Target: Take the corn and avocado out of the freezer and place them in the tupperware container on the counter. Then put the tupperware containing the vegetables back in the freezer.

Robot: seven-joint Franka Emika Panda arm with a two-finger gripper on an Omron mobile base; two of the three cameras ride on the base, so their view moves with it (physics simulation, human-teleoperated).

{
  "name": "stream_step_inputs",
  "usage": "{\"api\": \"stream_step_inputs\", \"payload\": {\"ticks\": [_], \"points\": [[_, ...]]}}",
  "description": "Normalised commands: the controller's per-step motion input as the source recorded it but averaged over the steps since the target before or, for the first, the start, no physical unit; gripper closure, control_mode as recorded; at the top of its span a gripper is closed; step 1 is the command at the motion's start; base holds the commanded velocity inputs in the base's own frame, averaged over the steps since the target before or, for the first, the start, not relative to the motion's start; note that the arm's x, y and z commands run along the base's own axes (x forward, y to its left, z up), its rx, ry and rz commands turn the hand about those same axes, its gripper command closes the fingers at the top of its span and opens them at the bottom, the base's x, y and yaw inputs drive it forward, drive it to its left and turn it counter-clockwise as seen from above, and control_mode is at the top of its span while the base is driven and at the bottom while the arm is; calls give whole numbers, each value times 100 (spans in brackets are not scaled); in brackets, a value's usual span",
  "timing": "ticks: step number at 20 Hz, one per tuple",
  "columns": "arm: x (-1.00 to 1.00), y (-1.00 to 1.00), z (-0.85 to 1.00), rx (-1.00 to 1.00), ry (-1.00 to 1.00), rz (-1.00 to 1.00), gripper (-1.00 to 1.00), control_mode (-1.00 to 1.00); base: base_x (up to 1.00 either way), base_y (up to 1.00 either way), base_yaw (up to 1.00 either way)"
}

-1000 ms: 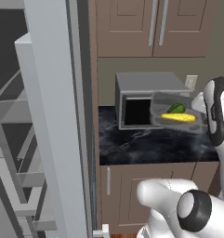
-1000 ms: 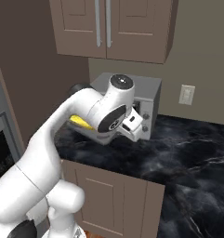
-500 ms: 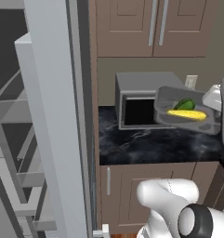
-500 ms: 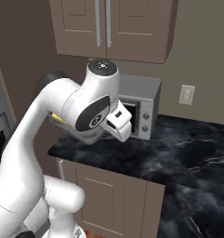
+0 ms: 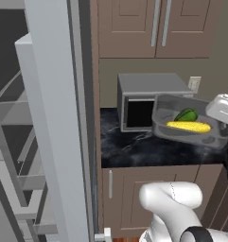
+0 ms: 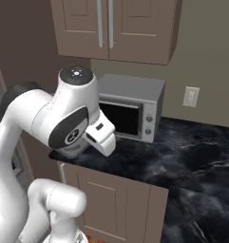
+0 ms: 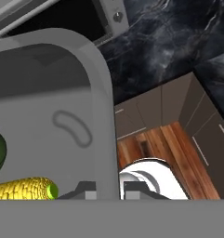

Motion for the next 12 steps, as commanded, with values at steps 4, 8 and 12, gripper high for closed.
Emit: {"api": "stream_step_inputs", "payload": {"ticks": [4, 8, 12], "points": [[0, 0, 0, 0, 0, 0, 100, 100, -90, 0, 0], [0, 0, 0, 0, 0, 0, 100, 100, -100, 9, 0], [0, 0, 0, 0, 0, 0, 100, 100, -100, 28, -5]]}}
